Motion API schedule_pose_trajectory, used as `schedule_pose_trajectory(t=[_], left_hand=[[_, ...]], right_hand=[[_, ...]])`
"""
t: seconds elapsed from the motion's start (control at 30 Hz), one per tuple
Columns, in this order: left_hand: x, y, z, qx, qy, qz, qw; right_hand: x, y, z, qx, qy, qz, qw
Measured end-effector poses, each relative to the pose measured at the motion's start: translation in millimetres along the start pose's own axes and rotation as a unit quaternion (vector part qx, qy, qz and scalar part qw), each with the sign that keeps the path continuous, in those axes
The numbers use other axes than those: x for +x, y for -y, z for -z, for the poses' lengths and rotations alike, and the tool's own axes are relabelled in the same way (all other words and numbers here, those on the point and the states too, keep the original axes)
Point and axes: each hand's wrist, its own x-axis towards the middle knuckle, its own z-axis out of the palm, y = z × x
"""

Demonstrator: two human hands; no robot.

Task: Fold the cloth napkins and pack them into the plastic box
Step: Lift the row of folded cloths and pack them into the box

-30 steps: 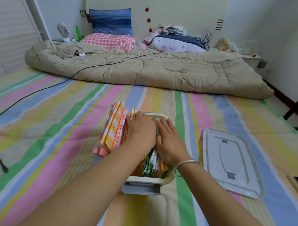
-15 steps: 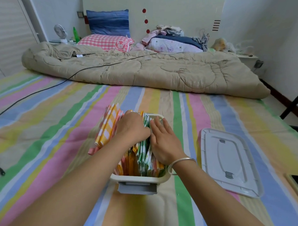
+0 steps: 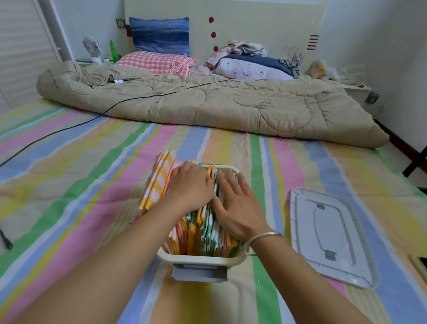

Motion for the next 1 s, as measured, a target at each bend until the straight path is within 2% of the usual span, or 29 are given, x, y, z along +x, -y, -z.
schedule_pose_trajectory(t=[0.1,0.43,0.63,0.83,1.0], left_hand=[[1,7,0,-0.106,-0.014,0.004,0.994],[1,5,-9,-0.096,-0.043,-0.004,0.994],[-3,4,-1,-0.122,-0.021,0.004,0.992],[-14,-6,-3,-0.012,-0.05,-0.027,0.998],[-21,-16,-5,0.107,0.002,-0.071,0.992]], right_hand=[[0,4,2,-0.013,-0.001,-0.005,1.0],[7,2,0,-0.015,0.002,-0.035,0.999],[4,6,5,-0.02,0.017,-0.04,0.999],[9,5,6,-0.053,0.022,-0.048,0.997],[8,1,4,-0.107,0.013,-0.046,0.993]])
